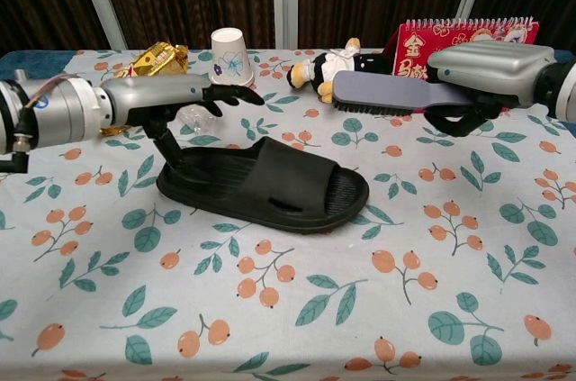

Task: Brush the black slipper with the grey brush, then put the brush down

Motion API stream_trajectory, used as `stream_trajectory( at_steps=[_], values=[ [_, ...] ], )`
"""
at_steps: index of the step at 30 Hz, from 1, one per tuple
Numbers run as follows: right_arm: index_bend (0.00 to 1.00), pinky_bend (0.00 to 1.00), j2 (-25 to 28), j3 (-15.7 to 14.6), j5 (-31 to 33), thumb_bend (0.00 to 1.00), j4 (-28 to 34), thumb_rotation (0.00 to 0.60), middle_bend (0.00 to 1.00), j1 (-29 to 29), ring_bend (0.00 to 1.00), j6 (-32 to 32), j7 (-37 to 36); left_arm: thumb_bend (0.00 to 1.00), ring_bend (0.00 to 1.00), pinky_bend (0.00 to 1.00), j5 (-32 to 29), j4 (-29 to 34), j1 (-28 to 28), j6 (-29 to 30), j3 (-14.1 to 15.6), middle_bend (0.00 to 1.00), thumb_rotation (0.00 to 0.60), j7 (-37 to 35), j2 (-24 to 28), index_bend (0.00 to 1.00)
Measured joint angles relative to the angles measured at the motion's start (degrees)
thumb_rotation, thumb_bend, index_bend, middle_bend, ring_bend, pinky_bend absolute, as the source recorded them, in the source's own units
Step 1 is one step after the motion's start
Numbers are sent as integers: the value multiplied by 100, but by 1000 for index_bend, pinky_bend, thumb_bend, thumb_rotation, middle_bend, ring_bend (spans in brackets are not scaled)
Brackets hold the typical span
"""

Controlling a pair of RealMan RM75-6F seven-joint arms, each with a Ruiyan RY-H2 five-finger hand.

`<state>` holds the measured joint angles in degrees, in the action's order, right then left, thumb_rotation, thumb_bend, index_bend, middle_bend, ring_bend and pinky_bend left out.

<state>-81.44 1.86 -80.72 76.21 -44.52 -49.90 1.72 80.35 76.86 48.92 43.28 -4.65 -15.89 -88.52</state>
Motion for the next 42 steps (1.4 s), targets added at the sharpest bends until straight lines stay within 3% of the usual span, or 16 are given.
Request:
stream_trajectory(
  at_steps=[4,6,10,15,18,22,28,31,34,42],
  values=[
    [993,993,-126,20,241,490,-248,600,930,-3,958,304,95,253,33,135,40,370,-212,414,0,118,600,164,324,108],
    [915,928,-228,16,359,474,-374,600,833,-11,842,467,195,250,32,136,57,582,-368,671,14,118,600,250,529,107],
    [609,654,-374,-2,596,411,-507,600,591,-17,555,719,421,244,32,136,93,924,-707,1173,75,118,600,456,928,108],
    [143,329,-389,-25,834,235,-478,600,278,40,204,816,662,235,32,135,63,1121,-1233,1840,173,118,600,748,1315,107],
    [16,219,-268,-31,939,168,-330,600,158,93,85,799,807,228,32,135,2,1156,-1572,2214,229,118,600,842,1521,108],
    [0,160,86,-36,1008,148,35,600,95,231,32,617,900,228,33,135,-85,1149,-2009,2603,325,118,600,815,1812,108],
    [0,160,932,-94,818,159,658,600,138,677,39,-144,790,227,32,135,-245,1010,-2629,2944,524,122,600,710,2211,108],
    [26,203,1246,-143,591,181,840,600,215,1013,103,-751,596,227,33,136,-351,946,-2935,3196,582,128,600,742,2314,108],
    [55,216,1452,-219,321,212,946,600,226,1437,110,-1488,365,225,33,136,-432,910,-3226,3542,610,133,600,918,2343,110],
    [16,183,1789,-523,-100,232,1213,600,133,2943,73,-3285,-160,220,33,135,-466,1035,-4040,4505,668,133,600,1609,2204,111]
  ],
)
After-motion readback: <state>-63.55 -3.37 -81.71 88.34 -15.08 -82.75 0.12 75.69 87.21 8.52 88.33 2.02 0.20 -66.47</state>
